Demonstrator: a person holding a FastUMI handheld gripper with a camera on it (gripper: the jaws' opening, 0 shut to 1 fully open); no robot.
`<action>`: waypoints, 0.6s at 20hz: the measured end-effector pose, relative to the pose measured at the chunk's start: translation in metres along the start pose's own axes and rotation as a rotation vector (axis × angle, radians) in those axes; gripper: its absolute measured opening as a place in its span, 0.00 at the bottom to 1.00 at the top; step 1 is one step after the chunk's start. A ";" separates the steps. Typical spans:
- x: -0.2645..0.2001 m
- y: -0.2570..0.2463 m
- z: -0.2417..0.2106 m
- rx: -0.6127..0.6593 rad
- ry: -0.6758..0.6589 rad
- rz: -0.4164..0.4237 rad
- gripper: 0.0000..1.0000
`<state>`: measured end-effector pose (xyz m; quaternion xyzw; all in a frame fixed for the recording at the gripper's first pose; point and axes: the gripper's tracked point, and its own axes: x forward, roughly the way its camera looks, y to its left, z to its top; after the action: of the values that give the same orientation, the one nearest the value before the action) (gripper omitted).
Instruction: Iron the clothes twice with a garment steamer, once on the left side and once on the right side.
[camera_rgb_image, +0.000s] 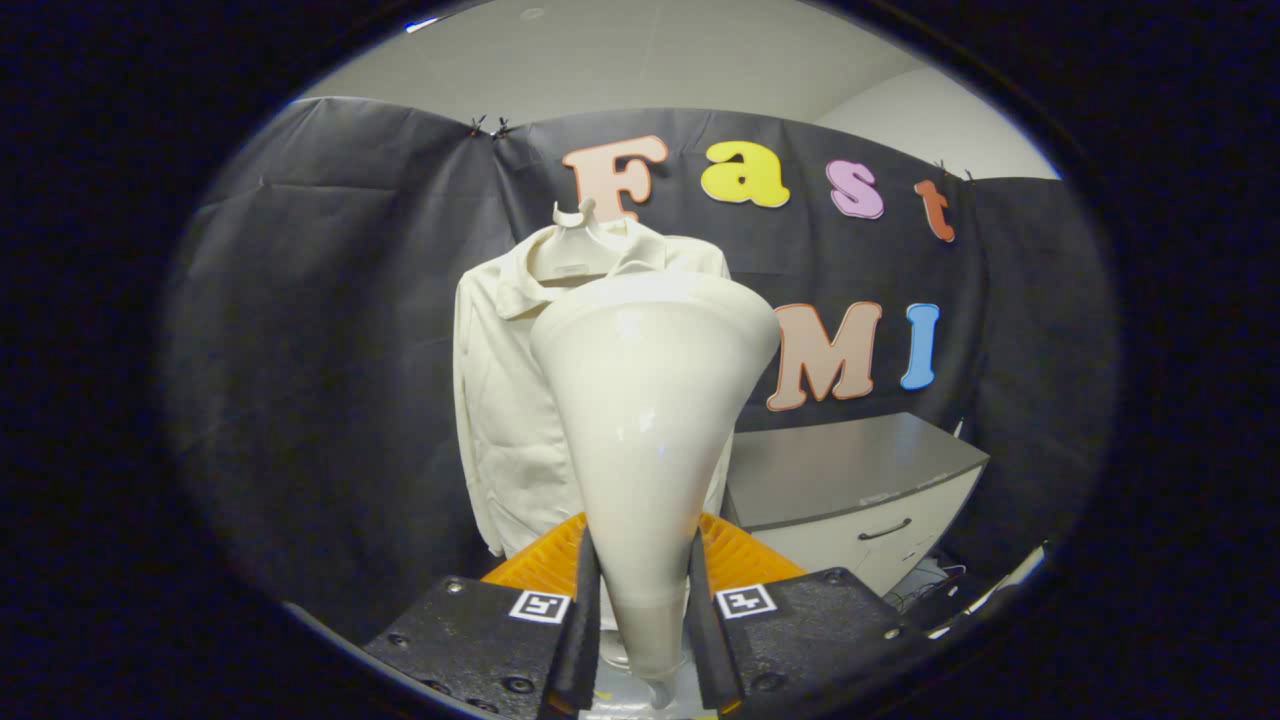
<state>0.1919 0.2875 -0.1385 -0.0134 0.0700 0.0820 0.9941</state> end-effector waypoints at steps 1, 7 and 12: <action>-0.006 -0.006 0.006 0.018 -0.011 -0.007 0.39; -0.034 -0.050 -0.007 0.019 -0.025 -0.035 0.39; -0.034 -0.093 -0.050 0.004 0.011 -0.038 0.39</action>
<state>0.1667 0.1888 -0.1822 -0.0131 0.0754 0.0630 0.9951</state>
